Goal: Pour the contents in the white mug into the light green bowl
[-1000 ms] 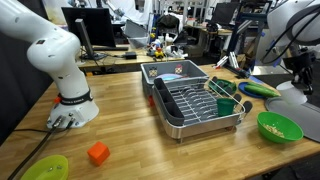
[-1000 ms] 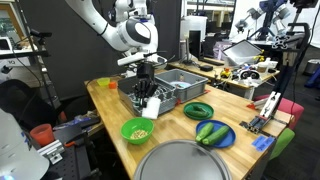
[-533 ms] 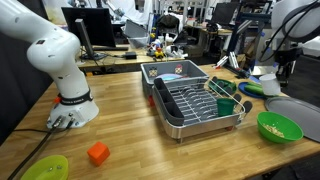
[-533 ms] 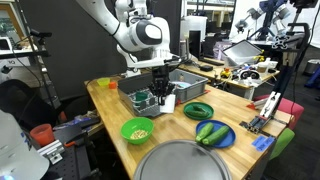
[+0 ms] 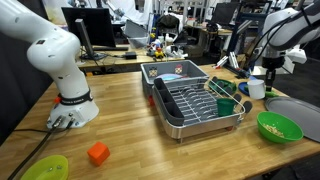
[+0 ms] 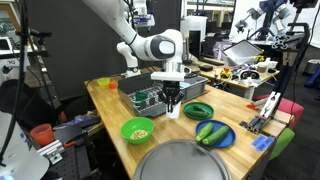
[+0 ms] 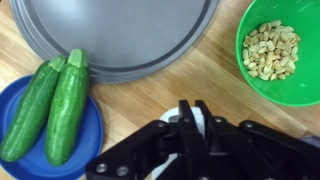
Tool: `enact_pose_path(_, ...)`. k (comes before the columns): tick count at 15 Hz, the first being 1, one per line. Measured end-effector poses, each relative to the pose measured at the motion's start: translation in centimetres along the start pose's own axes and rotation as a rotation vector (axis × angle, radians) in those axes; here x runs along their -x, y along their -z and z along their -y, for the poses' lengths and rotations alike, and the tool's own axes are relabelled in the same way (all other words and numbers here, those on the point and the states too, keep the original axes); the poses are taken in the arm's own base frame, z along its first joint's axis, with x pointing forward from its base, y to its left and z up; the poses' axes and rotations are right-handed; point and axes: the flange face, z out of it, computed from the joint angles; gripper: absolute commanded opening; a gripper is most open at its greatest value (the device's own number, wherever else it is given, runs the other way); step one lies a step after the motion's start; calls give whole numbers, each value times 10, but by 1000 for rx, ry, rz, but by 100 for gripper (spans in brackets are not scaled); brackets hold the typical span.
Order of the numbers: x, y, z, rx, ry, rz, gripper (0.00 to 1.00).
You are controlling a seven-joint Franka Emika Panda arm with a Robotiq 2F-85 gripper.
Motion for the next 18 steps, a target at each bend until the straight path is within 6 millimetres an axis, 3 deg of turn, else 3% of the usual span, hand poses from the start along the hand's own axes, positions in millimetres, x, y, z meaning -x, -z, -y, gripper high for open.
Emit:
enact_pose_path(8,-14,-58,-5,-68,161,-18,2)
enact_pose_path(11,-19,-70,-6,-67,184,-31,2)
enact_pose_path(12,-19,-69,-7,-63,193,-40,12)
enact_pose_path(13,-20,-68,-7,-61,206,-50,35)
enact_pose_path(15,-22,-67,-8,-54,235,-69,39)
enact_pose_path(18,-21,-68,-10,-51,269,-76,60)
